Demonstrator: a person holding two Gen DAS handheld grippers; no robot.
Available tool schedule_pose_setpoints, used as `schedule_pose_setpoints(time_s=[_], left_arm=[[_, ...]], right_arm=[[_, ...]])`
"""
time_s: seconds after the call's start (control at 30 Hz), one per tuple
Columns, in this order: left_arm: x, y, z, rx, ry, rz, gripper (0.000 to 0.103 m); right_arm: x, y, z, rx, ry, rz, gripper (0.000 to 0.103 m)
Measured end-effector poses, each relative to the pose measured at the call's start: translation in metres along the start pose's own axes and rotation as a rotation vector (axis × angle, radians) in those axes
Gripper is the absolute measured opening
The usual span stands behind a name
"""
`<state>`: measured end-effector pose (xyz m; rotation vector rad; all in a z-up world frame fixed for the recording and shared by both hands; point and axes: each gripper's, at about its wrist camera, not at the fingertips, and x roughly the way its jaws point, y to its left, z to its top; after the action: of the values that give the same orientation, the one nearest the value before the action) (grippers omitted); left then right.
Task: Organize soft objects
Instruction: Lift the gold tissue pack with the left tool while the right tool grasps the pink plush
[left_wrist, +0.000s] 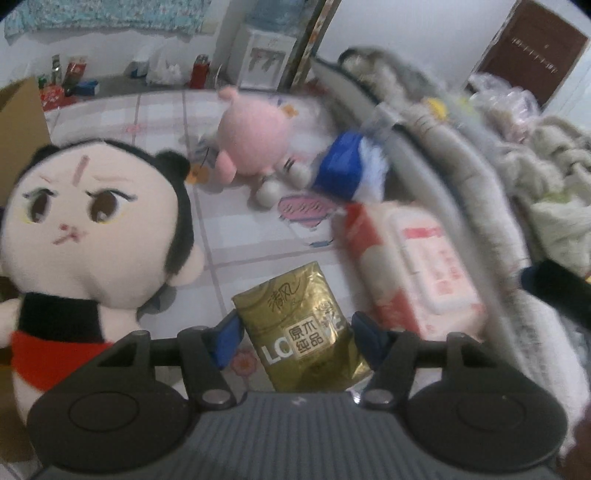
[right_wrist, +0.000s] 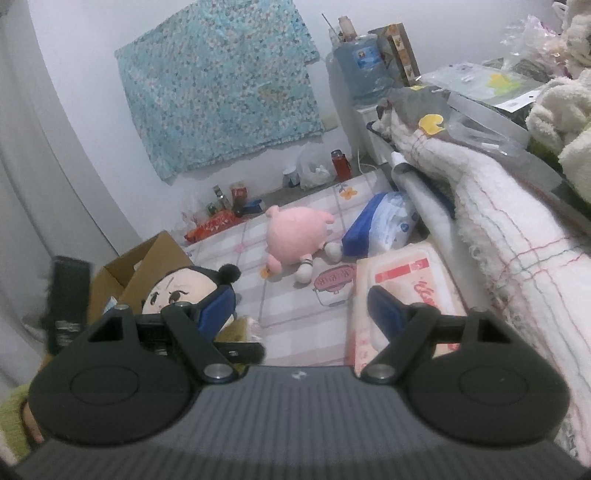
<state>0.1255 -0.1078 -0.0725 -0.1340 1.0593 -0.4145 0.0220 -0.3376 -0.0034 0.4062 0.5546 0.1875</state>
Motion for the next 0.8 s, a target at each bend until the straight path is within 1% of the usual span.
schedule_pose_setpoints(time_s=[0.07,0.17,0.27,0.37,0.43,0.47,0.53,0.6,0.67,0.8], left_arm=[[-0.019,-0.001,-0.002,0.002,-0.030,-0.024,0.065],[-0.048,0.000,-0.006,0.002,-0.080,-0.057,0.065],[-0.080,0.005,-0.009,0.002,-0.146,-0.066,0.064],[-0.107,0.014,-0.007,-0.016,-0.214,-0.064,0.064],[-0.122,0.022,-0.004,-0.037,-0.261,-0.056,0.064],[-0.130,0.026,-0.002,-0.045,-0.286,-0.048,0.064],[-0.142,0.034,0.002,-0.055,-0.335,-0.029,0.064],[-0.148,0.043,0.005,-0.063,-0.368,-0.002,0.064],[-0.149,0.053,0.010,-0.083,-0.382,0.020,0.064],[-0.143,0.073,0.016,-0.129,-0.374,0.041,0.064]], right_arm=[[-0.001,0.001,0.003,0.003,-0.007,0.010,0.080],[0.003,0.009,0.012,-0.027,-0.010,0.029,0.081],[0.013,0.020,0.028,-0.072,-0.014,0.060,0.088],[0.038,0.032,0.049,-0.120,-0.005,0.112,0.096],[0.066,0.037,0.063,-0.139,0.017,0.126,0.101],[0.080,0.040,0.069,-0.154,0.031,0.143,0.102],[0.117,0.044,0.081,-0.162,0.071,0.145,0.102],[0.152,0.047,0.089,-0.172,0.103,0.150,0.102],[0.190,0.049,0.095,-0.184,0.135,0.117,0.102],[0.253,0.051,0.098,-0.212,0.192,0.042,0.102]])
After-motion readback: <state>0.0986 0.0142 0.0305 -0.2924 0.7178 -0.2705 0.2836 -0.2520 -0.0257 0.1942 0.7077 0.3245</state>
